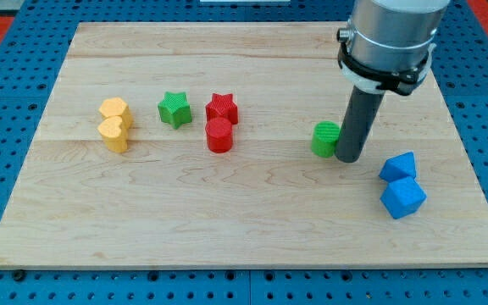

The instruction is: Move the green circle below the red circle

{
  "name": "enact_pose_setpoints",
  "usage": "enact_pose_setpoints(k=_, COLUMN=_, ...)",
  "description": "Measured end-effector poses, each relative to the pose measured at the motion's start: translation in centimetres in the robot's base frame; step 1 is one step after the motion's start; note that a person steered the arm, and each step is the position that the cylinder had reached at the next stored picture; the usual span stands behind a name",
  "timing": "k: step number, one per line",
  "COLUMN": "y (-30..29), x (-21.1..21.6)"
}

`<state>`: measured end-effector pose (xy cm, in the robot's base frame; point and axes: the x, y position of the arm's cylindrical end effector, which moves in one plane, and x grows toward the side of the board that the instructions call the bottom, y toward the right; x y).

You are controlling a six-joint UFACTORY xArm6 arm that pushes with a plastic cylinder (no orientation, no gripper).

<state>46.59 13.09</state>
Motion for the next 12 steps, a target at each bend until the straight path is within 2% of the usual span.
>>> enact_pose_setpoints(k=1, y=0.1, x=-3.8)
enact_pose_setpoints(k=2, y=-1.3, x=-3.9)
enact_pose_setpoints(k=4, y=-1.1, x=-6.8)
enact_pose_setpoints(k=6, y=-7.0, x=-2.3)
enact_pose_setpoints(k=8, y=-8.8, x=-5.2)
enact_pose_setpoints(k=9, y=-11.4, x=-3.6)
enact_pose_setpoints(k=10, y=-10.0, x=-2.9)
enact_pose_setpoints(k=12, y=-8.4, x=1.1)
